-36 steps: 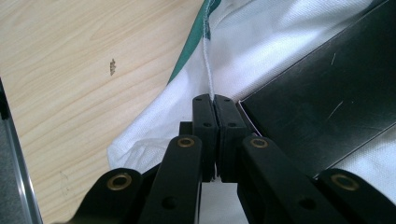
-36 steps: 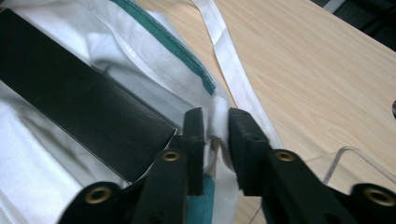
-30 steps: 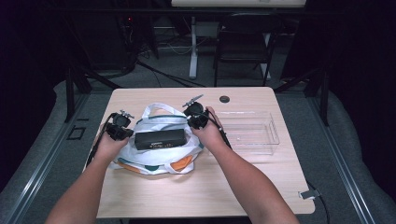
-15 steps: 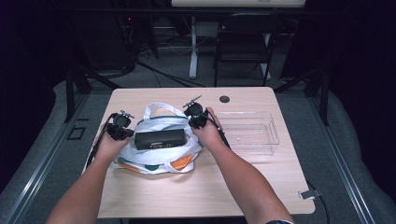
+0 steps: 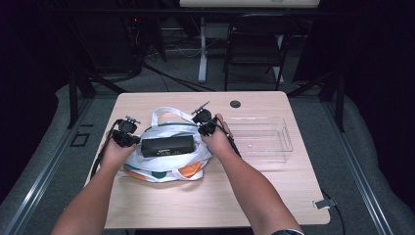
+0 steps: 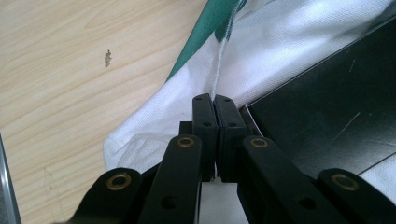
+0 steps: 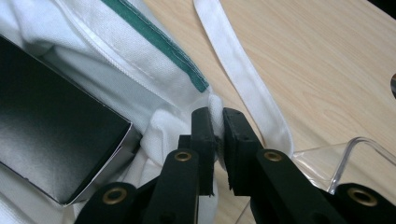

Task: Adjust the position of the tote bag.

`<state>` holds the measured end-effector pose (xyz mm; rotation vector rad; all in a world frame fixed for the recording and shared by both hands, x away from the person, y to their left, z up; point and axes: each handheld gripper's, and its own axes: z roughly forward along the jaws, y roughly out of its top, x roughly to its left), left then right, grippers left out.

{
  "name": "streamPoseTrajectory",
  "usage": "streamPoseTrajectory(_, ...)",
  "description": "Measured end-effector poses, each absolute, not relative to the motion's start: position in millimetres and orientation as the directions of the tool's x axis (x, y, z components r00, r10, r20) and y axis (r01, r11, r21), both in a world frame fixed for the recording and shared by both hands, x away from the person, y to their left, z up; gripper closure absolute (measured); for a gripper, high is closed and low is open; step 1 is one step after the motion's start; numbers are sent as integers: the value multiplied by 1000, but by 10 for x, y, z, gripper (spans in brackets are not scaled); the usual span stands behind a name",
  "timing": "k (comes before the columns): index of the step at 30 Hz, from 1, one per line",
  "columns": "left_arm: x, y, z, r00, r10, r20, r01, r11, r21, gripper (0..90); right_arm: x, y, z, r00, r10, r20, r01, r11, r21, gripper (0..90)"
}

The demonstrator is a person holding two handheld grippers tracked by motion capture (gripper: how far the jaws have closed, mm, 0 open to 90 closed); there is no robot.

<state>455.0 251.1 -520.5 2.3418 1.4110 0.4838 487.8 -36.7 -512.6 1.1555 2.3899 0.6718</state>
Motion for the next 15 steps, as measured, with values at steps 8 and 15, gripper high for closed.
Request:
streamPoseTrajectory(8,4572,2526,-5209,442,893,90,772,-429,468,888,4866,-369,-5100,-593,790,-156,611,568,551,835)
streamPoseTrajectory(15,4557,2572,-5136,435,899,49,771,-400,495,847,4840,-380,-5041,-589,796,-139,603,548,579,819)
